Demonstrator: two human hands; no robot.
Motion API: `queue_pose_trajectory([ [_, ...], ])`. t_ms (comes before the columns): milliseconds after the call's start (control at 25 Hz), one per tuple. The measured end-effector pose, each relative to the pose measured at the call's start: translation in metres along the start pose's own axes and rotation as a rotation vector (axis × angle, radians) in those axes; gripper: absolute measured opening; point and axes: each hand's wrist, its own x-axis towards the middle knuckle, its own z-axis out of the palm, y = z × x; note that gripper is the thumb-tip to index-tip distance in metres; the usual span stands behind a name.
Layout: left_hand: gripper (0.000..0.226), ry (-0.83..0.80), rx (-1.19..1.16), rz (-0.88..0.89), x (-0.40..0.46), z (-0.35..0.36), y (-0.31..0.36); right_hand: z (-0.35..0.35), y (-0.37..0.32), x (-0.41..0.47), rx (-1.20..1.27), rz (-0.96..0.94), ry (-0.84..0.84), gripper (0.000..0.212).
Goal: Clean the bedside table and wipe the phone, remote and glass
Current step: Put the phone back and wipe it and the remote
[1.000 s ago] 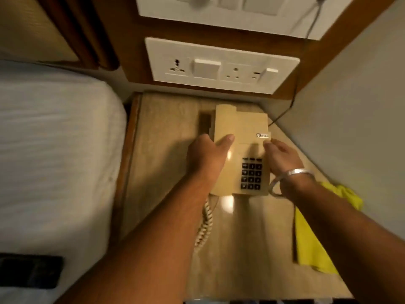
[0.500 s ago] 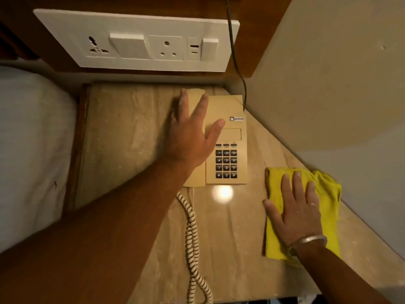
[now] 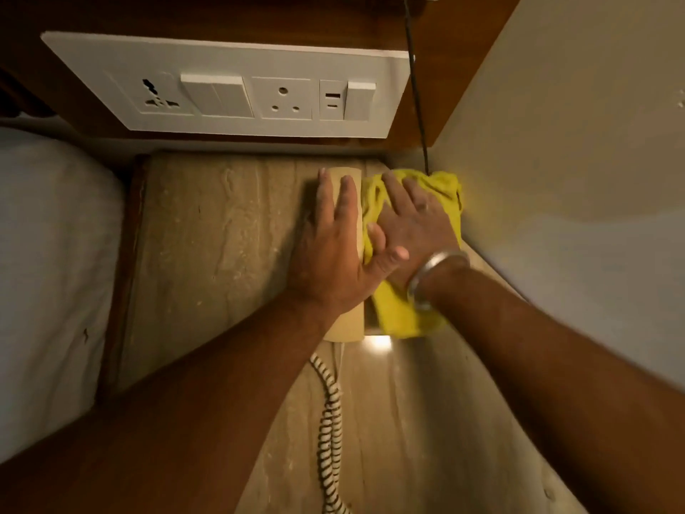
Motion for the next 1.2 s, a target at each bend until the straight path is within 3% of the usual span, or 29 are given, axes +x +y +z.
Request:
queue_pose_trajectory([
  [80,0.135,0.003,-0.003,-0.050,0.002,0.001,0.003,0.000,0.003,0.014,-0.031,0.017,-0.042,0.054],
  [160,0.134,-0.006,-0.005,-0.065,0.003,0.001,0.005,0.014,-0.006,-0.038,0.067,-0.001,0.047,0.053],
  [280,0.132,-0.001,0.041,-0.037,0.001,0.002,0.007,0.031,-0.004,-0.109,0.053,-0.160,0.019,0.056],
  [440,0.131,-0.021,0.087,-0.052,0.003,0.003,0.010,-0.004,0.017,0.021,-0.011,-0.060,0.017,0.063],
  [520,0.128,-0.008,0.115,-0.079,0.006,0.004,0.010,-0.001,0.011,0.032,0.003,0.023,0.007,0.062],
  [640,0.126,-0.007,0.101,-0.097,0.006,0.005,0.011,0.028,-0.003,-0.072,0.044,-0.038,0.085,0.053],
  [720,0.127,-0.001,0.116,-0.100,0.004,0.006,0.010,0.031,0.001,-0.108,0.041,-0.145,0.052,0.052],
  [800,0.124,-0.011,0.106,-0.081,0.004,0.007,0.010,0.020,0.013,-0.062,0.012,-0.218,0.038,0.055],
  [960,0.115,0.014,0.088,-0.093,0.004,0.004,0.010,-0.012,0.011,0.051,-0.007,0.037,-0.019,0.059],
  [1080,0.119,-0.002,0.100,-0.094,0.004,0.003,0.011,0.016,0.004,-0.034,0.017,-0.019,0.047,0.057],
  [1200,0.127,-0.011,0.082,-0.091,0.003,0.005,0.010,0.039,0.010,-0.128,0.004,-0.267,0.023,0.049],
])
